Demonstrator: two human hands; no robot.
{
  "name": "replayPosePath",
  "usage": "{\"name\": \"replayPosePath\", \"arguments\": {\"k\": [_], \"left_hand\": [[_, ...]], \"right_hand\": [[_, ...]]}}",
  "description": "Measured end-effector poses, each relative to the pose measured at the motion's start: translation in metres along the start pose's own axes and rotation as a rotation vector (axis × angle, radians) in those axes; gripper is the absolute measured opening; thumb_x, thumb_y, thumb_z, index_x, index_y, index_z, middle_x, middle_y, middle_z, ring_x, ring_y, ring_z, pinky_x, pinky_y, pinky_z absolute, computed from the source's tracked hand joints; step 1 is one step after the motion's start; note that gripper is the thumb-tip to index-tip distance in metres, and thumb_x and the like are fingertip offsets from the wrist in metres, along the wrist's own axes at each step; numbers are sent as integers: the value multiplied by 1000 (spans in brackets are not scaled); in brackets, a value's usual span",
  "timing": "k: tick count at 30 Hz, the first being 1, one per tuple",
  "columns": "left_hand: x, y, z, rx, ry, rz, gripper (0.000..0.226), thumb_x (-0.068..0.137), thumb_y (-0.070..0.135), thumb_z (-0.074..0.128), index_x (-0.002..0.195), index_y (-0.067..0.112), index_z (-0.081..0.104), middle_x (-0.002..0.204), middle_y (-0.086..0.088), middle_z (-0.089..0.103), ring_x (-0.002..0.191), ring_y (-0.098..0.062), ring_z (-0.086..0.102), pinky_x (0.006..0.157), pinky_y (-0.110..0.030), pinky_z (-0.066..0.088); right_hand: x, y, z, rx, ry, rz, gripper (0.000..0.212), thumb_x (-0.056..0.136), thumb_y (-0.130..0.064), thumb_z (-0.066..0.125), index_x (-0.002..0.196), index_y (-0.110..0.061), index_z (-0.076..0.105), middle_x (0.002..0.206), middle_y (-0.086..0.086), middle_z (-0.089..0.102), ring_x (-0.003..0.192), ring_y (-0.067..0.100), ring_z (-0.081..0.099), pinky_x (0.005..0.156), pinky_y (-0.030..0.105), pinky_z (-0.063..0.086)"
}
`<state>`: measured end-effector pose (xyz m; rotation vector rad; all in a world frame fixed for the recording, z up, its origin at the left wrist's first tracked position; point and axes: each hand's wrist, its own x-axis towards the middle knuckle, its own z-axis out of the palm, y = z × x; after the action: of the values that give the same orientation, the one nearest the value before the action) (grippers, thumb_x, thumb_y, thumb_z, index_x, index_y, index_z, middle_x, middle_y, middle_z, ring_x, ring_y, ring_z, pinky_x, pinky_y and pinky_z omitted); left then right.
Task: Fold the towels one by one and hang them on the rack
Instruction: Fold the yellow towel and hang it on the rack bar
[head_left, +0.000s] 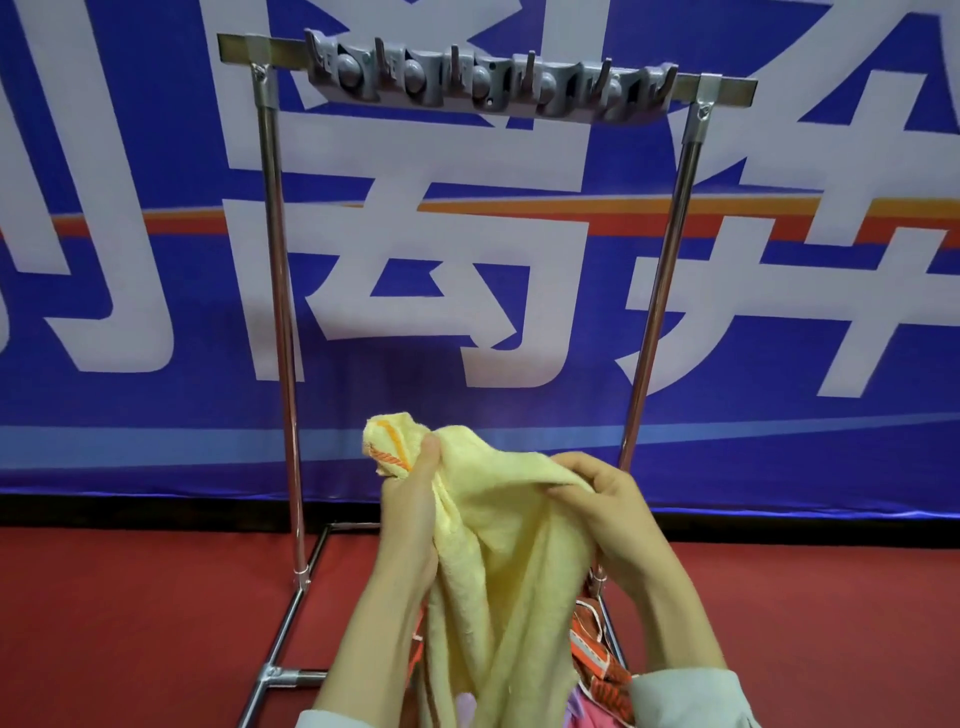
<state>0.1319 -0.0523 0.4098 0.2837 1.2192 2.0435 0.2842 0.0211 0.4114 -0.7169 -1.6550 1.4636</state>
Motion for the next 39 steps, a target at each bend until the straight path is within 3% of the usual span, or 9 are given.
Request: {"name": "replayPosePath", "arguments": {"k": [6, 9, 18, 24, 27, 30, 33, 36, 39], "left_hand": [[-24, 2, 4, 120, -514, -94, 35, 69, 16, 72, 101, 2, 69, 97, -15, 73, 89, -23, 72, 74, -27, 58], [-22, -1, 6, 212, -399, -19, 26, 75, 3, 73, 101, 1, 70, 100, -19, 72, 91, -26, 71, 77, -29, 58], [-20, 6, 14, -99, -102, 72, 27, 88, 2, 60, 115, 4, 63, 99, -9, 70, 94, -24, 67, 84, -36, 53], [-18, 16, 7, -212, -43, 90, 22, 91, 13, 60, 112, 8, 65, 100, -6, 70, 94, -17, 67, 83, -31, 52], [-15, 12, 3, -142, -31, 68, 28, 91, 20, 61, 116, 6, 64, 107, -9, 71, 101, -21, 68, 90, -35, 52], [-19, 6, 8, -34, -94, 39, 35, 92, 21, 60, 122, 3, 61, 117, -13, 68, 107, -23, 66, 96, -37, 51], [-32, 2, 10, 53, -326, -26, 24, 84, 13, 67, 107, 7, 65, 96, -9, 72, 82, -16, 71, 72, -26, 57], [-46, -1, 13, 134, -565, -64, 36, 70, 3, 72, 105, 9, 63, 93, -8, 72, 81, -16, 71, 72, -25, 58], [-49, -2, 15, 252, -488, 14, 24, 73, 0, 76, 94, 9, 70, 89, -9, 73, 79, -19, 71, 66, -27, 57]], "right_hand": [[-1, -20, 17, 68, 30, -79, 14, 82, -5, 70, 82, -17, 76, 83, 3, 74, 81, 13, 68, 76, 27, 53], [0, -21, 22, 69, 25, -108, 16, 83, -3, 69, 80, -16, 76, 80, 2, 74, 78, 10, 68, 71, 23, 54], [5, 3, 15, -198, -131, -14, 14, 79, -8, 75, 90, -15, 74, 92, 7, 73, 84, 12, 66, 80, 28, 51], [12, 25, -6, -390, 220, 57, 16, 87, -10, 62, 77, -18, 72, 73, -2, 69, 77, 15, 59, 71, 33, 47], [6, 16, -5, -119, 312, 15, 18, 91, -14, 58, 77, -16, 68, 70, -1, 63, 72, 14, 53, 67, 31, 41], [0, -1, 1, 8, 292, -83, 23, 93, -17, 59, 71, -21, 66, 69, -3, 61, 73, 13, 54, 69, 30, 43], [-6, -14, 13, -69, 230, -172, 19, 90, -11, 62, 73, -18, 69, 65, -8, 60, 71, 9, 54, 68, 24, 45], [-9, -23, 24, -24, 213, -164, 18, 87, -4, 63, 75, -14, 72, 62, -6, 60, 67, 9, 54, 63, 23, 46], [-10, -25, 23, -27, 238, -154, 8, 84, -11, 70, 76, -9, 72, 68, 2, 64, 70, 13, 57, 66, 30, 48]]}}
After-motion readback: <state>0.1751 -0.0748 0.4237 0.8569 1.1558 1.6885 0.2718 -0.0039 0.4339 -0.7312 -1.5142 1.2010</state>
